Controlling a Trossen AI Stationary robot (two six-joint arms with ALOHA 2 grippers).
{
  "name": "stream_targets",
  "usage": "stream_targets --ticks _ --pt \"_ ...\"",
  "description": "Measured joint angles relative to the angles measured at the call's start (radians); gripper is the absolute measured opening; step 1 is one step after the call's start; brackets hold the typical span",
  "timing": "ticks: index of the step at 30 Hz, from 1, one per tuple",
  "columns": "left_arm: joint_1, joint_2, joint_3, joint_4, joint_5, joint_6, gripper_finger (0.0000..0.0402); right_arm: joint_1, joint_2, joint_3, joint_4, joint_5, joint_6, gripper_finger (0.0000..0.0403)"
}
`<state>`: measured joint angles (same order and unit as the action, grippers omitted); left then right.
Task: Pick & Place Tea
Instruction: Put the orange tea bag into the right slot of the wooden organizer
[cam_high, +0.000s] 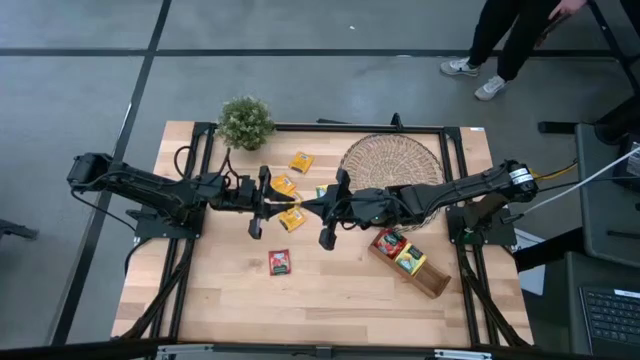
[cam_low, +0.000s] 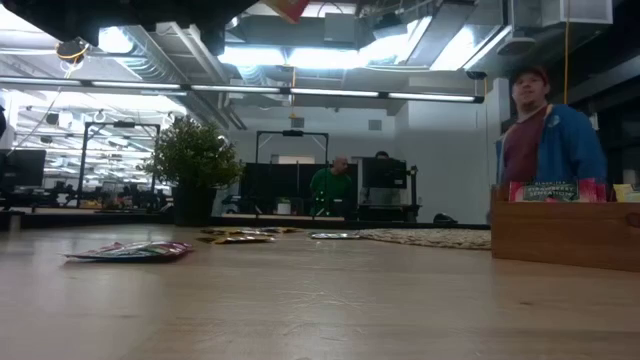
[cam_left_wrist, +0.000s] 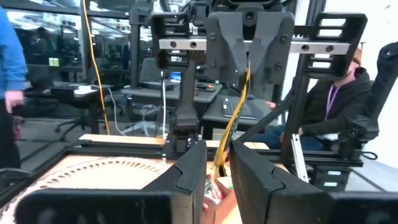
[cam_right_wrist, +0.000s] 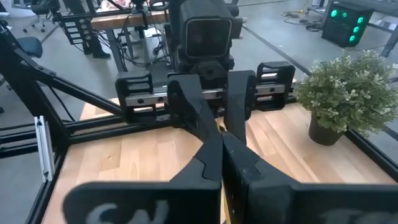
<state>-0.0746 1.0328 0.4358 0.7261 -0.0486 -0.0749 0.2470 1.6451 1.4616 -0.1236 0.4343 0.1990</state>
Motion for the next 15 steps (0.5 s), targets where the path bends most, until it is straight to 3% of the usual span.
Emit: stream_targets --ticks 9,15 --pt "-0.001 0.0 0.0 -0.004 0.005 -0.006 0.0089 -0.002 0.0 0.0 0.001 0.009 -0.016 0.0002" --pt "-0.001 0.0 0.0 -0.004 0.005 0.007 0.003 -0.002 0.0 0.0 0.0 0.028 -0.021 0.0003"
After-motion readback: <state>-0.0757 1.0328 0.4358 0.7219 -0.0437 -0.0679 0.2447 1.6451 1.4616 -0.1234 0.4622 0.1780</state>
